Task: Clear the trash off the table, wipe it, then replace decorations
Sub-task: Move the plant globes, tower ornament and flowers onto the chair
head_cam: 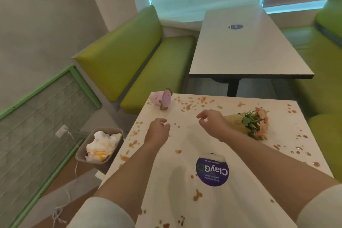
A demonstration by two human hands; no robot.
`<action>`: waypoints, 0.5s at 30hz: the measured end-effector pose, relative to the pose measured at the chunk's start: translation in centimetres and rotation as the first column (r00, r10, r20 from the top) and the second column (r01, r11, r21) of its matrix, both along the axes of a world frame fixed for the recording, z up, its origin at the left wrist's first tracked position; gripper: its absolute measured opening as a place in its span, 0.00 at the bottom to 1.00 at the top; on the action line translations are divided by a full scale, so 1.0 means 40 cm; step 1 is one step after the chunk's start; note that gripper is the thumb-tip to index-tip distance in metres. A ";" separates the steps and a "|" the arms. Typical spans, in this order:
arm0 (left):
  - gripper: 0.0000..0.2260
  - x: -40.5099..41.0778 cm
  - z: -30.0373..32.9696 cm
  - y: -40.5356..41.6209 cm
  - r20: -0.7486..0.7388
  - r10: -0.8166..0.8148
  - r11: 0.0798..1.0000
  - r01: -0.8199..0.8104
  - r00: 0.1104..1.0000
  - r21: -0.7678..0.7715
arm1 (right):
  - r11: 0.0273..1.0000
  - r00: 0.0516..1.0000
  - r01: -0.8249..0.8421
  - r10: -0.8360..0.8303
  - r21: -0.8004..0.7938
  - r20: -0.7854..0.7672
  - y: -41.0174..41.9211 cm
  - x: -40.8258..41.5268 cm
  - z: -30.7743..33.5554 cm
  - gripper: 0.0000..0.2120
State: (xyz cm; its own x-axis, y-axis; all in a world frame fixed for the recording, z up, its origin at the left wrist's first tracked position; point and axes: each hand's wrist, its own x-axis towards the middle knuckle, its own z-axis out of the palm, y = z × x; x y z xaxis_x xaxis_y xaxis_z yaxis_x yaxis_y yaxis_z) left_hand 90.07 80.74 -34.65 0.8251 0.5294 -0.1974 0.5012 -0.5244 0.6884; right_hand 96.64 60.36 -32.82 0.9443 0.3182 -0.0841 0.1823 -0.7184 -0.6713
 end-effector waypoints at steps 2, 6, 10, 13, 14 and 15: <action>0.16 0.059 -0.011 0.061 0.001 0.004 0.999 -0.004 1.000 -0.044 | 1.000 1.000 0.024 -0.024 0.001 0.001 0.052 0.045 -0.011 0.12; 0.18 0.158 -0.036 0.156 -0.008 0.009 0.999 -0.009 1.000 -0.045 | 0.998 0.999 0.051 -0.051 -0.024 0.013 0.154 0.125 -0.034 0.13; 0.19 0.285 -0.072 0.236 -0.012 -0.025 0.999 0.026 1.000 0.045 | 0.996 0.998 0.046 -0.043 -0.076 0.035 0.266 0.212 -0.069 0.13; 0.26 0.364 -0.097 0.265 0.020 0.014 0.999 -0.015 1.000 0.031 | 0.991 0.998 0.046 -0.042 -0.126 0.036 0.320 0.270 -0.095 0.12; 0.29 0.391 -0.109 0.276 0.027 0.026 0.999 -0.027 0.999 0.023 | 0.989 0.998 0.048 -0.043 -0.142 0.039 0.336 0.289 -0.110 0.12; 0.31 0.410 -0.116 0.282 0.027 0.029 0.999 -0.030 0.999 0.030 | 0.987 0.998 0.045 -0.039 -0.157 0.040 0.344 0.300 -0.124 0.12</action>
